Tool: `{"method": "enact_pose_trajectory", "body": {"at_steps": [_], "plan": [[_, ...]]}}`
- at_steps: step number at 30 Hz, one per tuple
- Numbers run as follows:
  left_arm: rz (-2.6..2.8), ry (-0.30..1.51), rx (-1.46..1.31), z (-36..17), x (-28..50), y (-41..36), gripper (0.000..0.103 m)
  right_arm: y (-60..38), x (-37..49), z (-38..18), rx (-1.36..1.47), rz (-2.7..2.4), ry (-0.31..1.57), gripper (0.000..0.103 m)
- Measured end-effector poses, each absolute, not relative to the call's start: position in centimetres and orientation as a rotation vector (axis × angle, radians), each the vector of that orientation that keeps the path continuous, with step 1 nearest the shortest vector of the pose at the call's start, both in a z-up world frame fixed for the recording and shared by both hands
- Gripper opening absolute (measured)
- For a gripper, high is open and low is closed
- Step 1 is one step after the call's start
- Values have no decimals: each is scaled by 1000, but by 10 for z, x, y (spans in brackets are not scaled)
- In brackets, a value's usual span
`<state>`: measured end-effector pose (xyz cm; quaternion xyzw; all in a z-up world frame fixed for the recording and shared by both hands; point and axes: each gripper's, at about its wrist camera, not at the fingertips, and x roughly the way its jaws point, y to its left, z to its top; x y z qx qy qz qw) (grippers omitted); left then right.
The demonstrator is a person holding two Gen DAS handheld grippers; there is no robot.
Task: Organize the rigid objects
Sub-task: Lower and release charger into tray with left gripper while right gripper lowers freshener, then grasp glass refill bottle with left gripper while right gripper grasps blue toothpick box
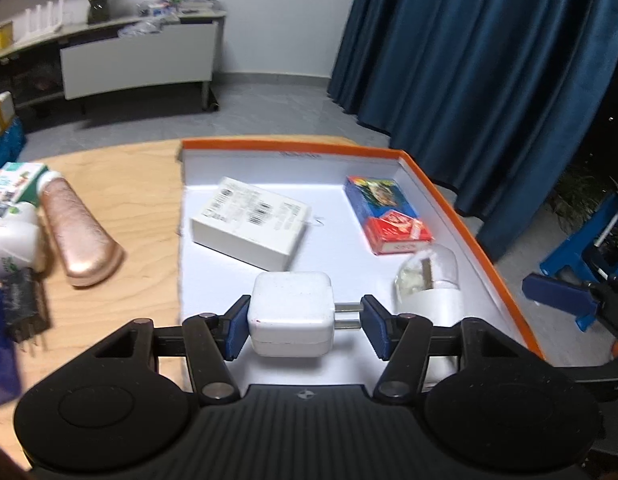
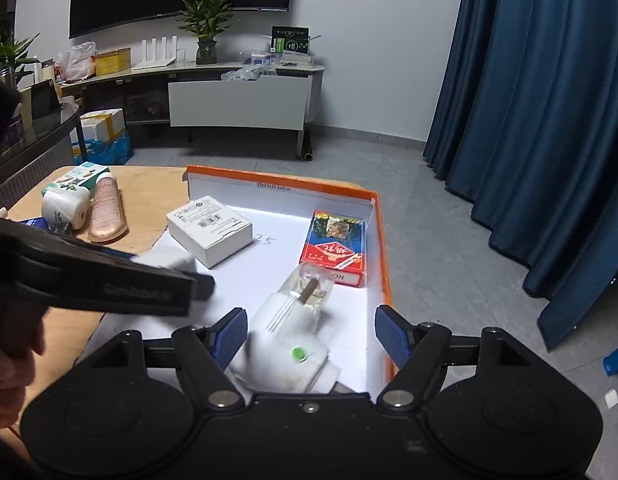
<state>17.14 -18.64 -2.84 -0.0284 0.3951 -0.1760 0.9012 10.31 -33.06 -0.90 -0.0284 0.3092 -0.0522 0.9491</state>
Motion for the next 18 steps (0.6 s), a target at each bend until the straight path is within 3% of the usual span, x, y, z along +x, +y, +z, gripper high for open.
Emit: {"method": "enact_pose_trajectory", "body": {"at_steps": [3, 18], "plan": [[-375, 795, -51, -23, 165, -187, 73, -330, 100, -3, -58, -113, 615, 85], [-217, 705, -79, 13, 128, -100, 81, -273, 105, 18, -23, 53, 587, 89]]}}
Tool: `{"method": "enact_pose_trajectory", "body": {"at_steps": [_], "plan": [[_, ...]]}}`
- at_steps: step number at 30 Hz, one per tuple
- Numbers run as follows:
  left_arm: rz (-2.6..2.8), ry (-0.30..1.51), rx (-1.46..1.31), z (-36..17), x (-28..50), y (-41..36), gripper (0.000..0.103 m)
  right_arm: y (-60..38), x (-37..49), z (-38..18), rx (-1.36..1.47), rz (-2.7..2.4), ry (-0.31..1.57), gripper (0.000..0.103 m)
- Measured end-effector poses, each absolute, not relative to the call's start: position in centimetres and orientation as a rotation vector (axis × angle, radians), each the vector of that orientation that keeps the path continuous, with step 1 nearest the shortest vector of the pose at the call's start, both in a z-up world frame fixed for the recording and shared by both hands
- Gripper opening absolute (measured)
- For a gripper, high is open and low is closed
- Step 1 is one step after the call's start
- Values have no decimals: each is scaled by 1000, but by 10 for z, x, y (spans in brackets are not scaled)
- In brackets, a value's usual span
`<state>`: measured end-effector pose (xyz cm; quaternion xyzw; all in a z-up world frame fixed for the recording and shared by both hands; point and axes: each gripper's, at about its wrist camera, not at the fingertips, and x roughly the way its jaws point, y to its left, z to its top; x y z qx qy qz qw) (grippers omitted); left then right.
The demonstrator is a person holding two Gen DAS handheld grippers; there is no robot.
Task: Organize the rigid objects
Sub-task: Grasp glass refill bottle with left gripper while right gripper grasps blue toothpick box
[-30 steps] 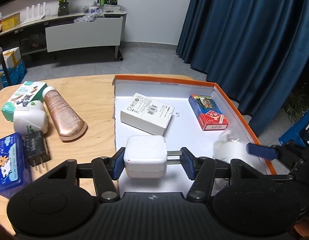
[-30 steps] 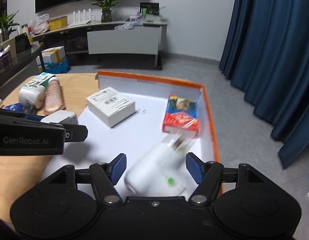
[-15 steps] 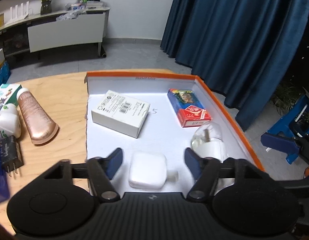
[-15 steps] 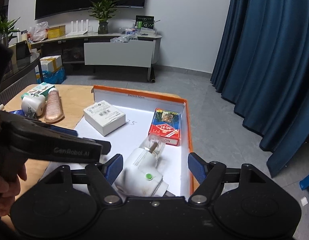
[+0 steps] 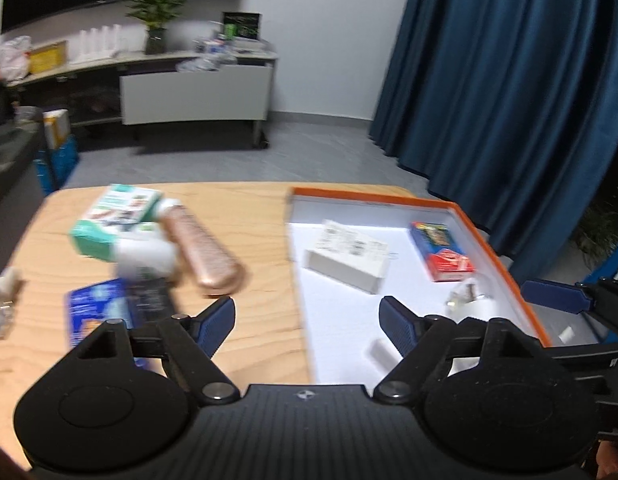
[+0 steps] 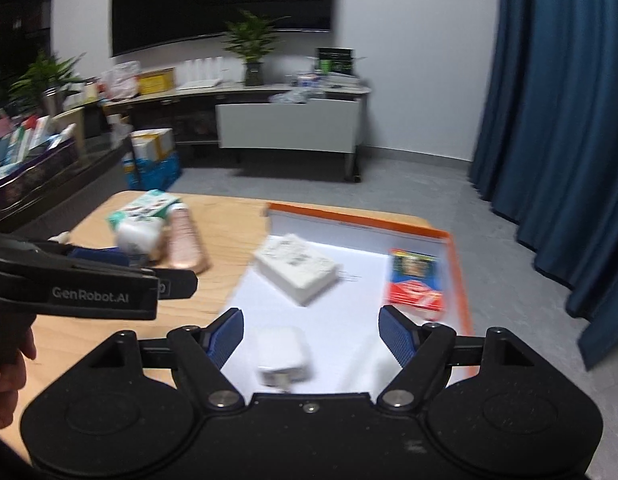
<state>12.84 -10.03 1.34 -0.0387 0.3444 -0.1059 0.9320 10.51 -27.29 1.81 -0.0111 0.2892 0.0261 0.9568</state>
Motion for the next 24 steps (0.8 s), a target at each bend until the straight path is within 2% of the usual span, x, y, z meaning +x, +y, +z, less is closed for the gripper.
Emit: {"method": "enact_pose_trajectory", "body": {"at_steps": [11, 18, 21, 24], "plan": [[31, 695, -87, 3, 105, 15, 86, -201, 118, 16, -26, 233, 622, 89], [184, 698, -62, -14, 126, 91, 90, -169, 124, 10, -51, 284, 653, 89], [181, 694, -42, -20, 139, 107, 96, -160, 129, 7, -47, 296, 669, 89], [169, 711, 0, -30, 153, 114, 96, -150, 131, 5, -55, 301, 677, 89]]}}
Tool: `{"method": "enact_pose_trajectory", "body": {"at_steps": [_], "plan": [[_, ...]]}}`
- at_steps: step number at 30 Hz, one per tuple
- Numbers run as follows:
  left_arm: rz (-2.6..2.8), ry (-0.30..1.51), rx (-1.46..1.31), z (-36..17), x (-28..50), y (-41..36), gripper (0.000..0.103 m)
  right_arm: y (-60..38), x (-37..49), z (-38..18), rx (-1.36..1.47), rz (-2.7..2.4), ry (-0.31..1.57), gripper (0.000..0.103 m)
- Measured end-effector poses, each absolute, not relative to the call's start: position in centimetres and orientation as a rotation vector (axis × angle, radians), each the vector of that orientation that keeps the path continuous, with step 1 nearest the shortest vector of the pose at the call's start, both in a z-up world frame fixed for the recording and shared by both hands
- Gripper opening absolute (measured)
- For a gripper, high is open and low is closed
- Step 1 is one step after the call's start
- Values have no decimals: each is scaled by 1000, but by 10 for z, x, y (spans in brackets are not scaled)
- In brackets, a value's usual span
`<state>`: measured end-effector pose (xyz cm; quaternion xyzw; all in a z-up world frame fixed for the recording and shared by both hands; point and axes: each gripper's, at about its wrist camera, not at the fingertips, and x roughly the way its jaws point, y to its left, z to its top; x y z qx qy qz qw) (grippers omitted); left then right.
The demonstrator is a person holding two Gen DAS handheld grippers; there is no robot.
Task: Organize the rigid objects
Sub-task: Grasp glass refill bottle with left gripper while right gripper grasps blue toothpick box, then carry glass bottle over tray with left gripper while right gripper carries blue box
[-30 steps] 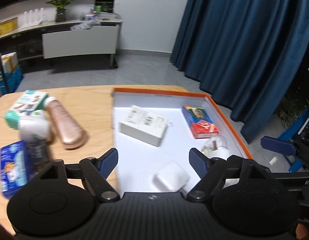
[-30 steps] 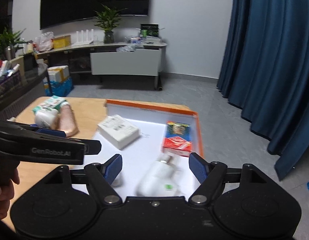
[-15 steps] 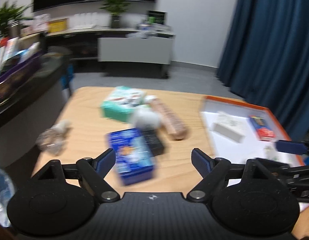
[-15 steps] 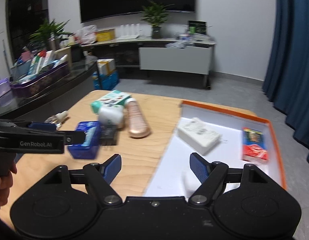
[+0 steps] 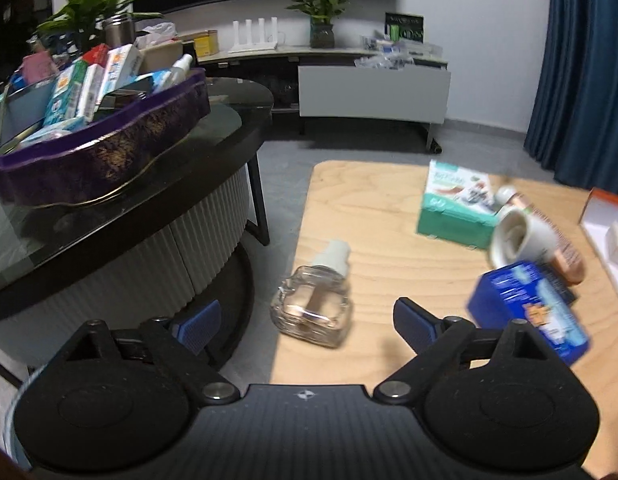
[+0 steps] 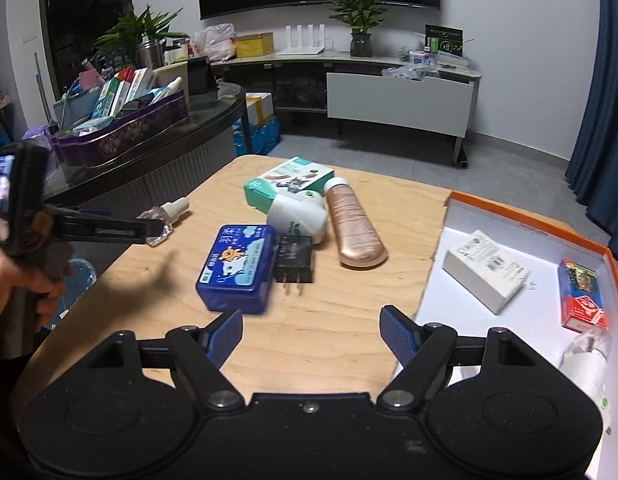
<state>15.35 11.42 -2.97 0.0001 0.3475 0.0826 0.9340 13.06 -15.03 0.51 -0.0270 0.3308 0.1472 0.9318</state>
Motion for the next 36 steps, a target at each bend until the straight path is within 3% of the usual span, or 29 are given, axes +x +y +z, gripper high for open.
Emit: {"method": "enact_pose_trajectory", "body": {"at_steps": [2, 4, 6, 9, 22, 23, 24, 36], "plan": [[143, 725, 12, -36, 161, 118, 94, -146, 134, 5, -48, 306, 682, 89], [124, 733, 15, -42, 165, 122, 86, -142, 138, 3, -34, 311, 691, 89], [93, 747, -14, -45, 168, 125, 64, -135, 143, 2, -25, 314, 701, 89], [74, 728, -34, -43, 163, 126, 50, -123, 151, -2, -17, 338, 715, 89], [3, 654, -125, -27, 130, 112, 50, -60, 213, -37, 49, 321, 828, 90], [5, 650, -133, -27, 128, 111, 49, -58, 218, -41, 52, 314, 837, 89], [7, 649, -136, -27, 127, 110, 50, -55, 223, -45, 51, 306, 850, 78], [-24, 613, -185, -12, 110, 83, 49, -85, 174, -14, 20, 297, 726, 74]]}}
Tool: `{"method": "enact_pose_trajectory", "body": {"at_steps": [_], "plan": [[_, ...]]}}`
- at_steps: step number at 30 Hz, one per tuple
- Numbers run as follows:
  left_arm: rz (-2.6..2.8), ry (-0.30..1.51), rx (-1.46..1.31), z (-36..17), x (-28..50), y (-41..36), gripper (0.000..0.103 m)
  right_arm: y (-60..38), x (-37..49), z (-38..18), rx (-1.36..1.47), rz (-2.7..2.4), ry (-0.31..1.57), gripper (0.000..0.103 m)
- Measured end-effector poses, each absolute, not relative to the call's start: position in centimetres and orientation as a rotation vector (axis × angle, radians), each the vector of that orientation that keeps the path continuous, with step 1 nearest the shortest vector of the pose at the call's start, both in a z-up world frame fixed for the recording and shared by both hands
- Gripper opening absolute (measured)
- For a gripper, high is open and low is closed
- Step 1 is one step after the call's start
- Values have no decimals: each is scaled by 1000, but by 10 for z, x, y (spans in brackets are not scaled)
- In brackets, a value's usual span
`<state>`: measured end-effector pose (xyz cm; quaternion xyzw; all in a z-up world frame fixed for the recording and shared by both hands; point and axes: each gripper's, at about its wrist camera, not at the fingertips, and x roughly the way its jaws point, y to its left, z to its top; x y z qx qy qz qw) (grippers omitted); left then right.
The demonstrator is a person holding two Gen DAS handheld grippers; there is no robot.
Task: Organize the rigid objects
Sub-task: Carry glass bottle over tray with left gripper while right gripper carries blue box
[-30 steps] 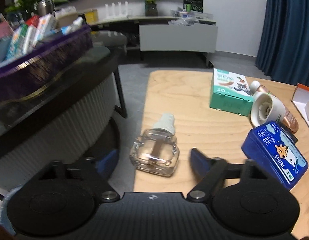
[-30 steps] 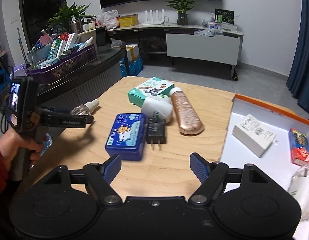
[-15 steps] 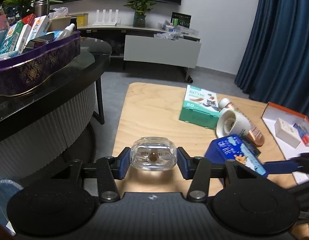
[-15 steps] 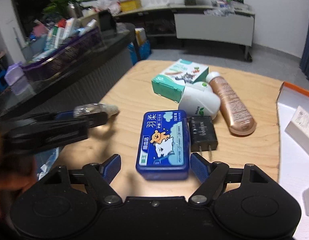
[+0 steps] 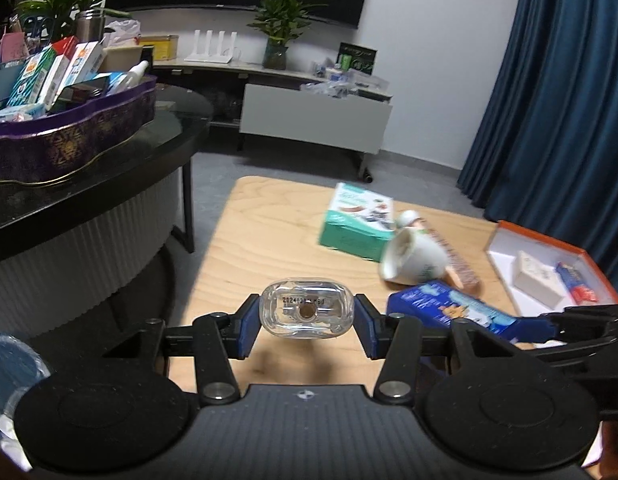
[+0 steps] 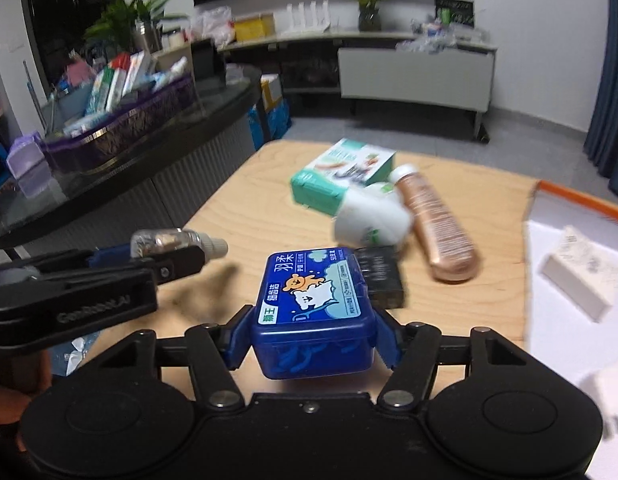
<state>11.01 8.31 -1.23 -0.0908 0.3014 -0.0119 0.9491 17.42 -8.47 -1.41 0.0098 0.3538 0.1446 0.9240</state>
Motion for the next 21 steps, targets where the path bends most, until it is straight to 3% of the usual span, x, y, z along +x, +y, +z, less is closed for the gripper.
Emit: {"method": "enact_pose_trajectory", "body": {"at_steps": [10, 21], "plan": [[-164, 588, -211, 6, 97, 15, 49, -172, 103, 16, 14, 113, 576, 74], [-349, 615, -174, 6, 92, -85, 49, -263, 49, 11, 94, -138, 519, 74]]}}
